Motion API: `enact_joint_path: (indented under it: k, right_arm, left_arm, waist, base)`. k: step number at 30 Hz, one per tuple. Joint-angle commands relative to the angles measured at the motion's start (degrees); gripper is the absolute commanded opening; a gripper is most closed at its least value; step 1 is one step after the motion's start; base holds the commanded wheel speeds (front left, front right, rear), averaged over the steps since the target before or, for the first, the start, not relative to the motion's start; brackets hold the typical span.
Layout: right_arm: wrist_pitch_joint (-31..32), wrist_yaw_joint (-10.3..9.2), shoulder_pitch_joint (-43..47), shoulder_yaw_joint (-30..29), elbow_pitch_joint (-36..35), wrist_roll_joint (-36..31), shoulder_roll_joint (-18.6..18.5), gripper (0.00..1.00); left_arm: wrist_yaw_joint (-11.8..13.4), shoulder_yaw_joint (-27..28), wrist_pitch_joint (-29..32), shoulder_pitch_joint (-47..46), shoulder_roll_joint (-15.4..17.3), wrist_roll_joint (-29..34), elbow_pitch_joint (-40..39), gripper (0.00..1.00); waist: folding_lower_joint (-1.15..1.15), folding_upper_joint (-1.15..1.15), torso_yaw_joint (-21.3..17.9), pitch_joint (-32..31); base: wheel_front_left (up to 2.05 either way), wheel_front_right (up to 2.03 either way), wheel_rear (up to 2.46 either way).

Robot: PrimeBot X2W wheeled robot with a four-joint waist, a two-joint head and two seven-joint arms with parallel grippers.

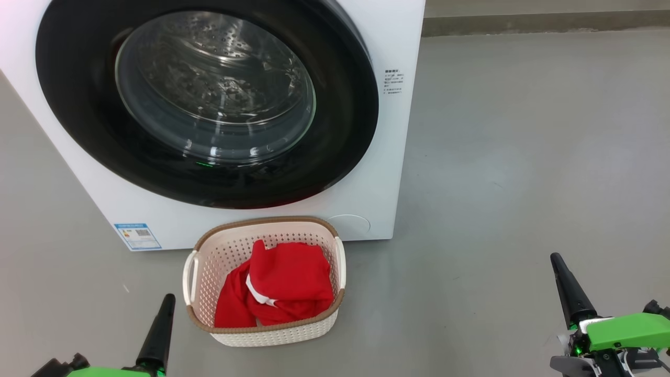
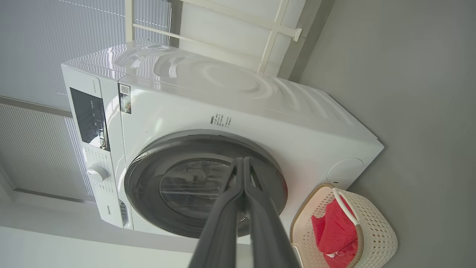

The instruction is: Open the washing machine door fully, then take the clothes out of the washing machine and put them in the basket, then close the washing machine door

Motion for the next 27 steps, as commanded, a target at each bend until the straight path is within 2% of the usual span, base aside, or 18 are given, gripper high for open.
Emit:
enact_joint_path:
  k: [1,11,27]
  right_arm:
    - [0.58,-0.03,-3.15,0.94,-1.1,2.06,-1.14,0.0]
    - [2.26,-0.04,-4.58,0.89,-0.06,8.5,-1.23,0.0]
    - [2.38,-0.04,-4.59,0.73,-0.05,8.37,-1.12,0.0]
  left_arm:
    - [-0.62,2.06,0.45,-2.69,0.47,-1.63,-0.95,0.0]
    - [-0.83,2.74,2.02,-3.47,0.5,-7.85,-0.3,0.0]
    - [-0.83,2.74,2.01,-3.47,0.5,-7.85,-0.3,0.0]
  waist:
    - [0.0,0.0,-0.01,0.03]
    - [0.0,0.0,-0.1,0.32]
    - [0.0,0.0,-0.1,0.32]
  base:
    - [0.0,0.0,0.0]
    - [0.0,0.0,0.0]
    - [0.0,0.0,0.0]
